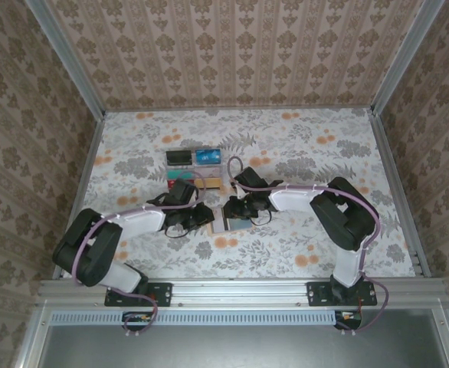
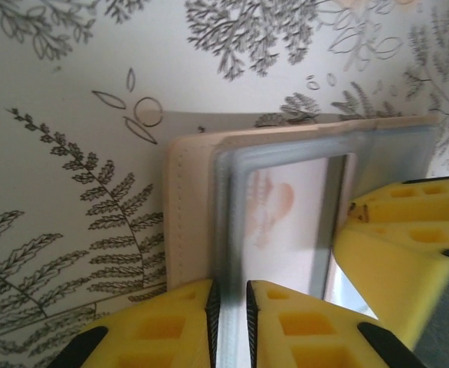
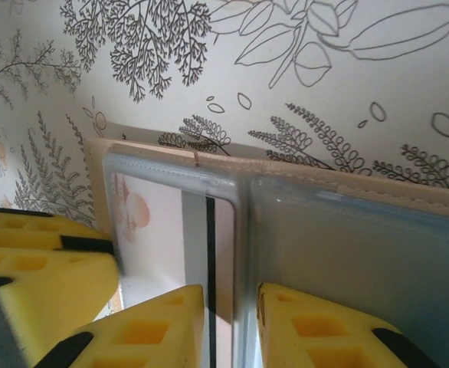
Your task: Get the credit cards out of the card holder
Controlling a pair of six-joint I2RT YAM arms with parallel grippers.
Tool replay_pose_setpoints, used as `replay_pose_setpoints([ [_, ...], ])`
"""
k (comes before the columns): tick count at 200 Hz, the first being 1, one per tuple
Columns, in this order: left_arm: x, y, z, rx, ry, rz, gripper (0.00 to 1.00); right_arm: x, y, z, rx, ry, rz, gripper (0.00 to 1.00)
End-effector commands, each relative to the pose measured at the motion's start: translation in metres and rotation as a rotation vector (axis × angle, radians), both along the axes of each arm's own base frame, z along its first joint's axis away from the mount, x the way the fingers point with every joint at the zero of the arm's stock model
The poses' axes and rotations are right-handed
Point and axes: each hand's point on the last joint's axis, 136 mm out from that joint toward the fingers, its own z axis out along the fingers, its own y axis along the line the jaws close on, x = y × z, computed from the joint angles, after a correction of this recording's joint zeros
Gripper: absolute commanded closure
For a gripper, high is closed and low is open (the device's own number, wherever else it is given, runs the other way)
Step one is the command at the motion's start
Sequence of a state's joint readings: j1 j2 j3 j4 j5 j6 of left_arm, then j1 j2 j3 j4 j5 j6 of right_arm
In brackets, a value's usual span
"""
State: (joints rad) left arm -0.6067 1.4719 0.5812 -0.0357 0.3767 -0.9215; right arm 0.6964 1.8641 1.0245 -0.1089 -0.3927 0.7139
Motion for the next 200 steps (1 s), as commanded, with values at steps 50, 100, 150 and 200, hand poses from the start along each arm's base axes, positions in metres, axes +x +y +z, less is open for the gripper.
replay_pose_setpoints([
  [50, -0.006, 0.0, -0.011, 0.003, 0.044, -0.003, 0.82, -0.004, 0.014, 0.007, 0.106, 0.018, 0.055, 0.77],
  [100, -0.004, 0.003, -0.009, 0.029, 0.041, -0.008, 0.81, -0.004, 0.008, 0.005, 0.08, 0.01, 0.053, 0.88],
  [150, 0.0, 0.015, -0.006, 0.073, 0.025, 0.003, 0.75, 0.001, -0.015, 0.002, 0.023, -0.015, 0.008, 0.94],
  [200, 0.002, 0.017, -0.005, 0.07, 0.025, 0.003, 0.76, 0.005, -0.025, 0.007, 0.033, -0.036, -0.02, 0.95],
])
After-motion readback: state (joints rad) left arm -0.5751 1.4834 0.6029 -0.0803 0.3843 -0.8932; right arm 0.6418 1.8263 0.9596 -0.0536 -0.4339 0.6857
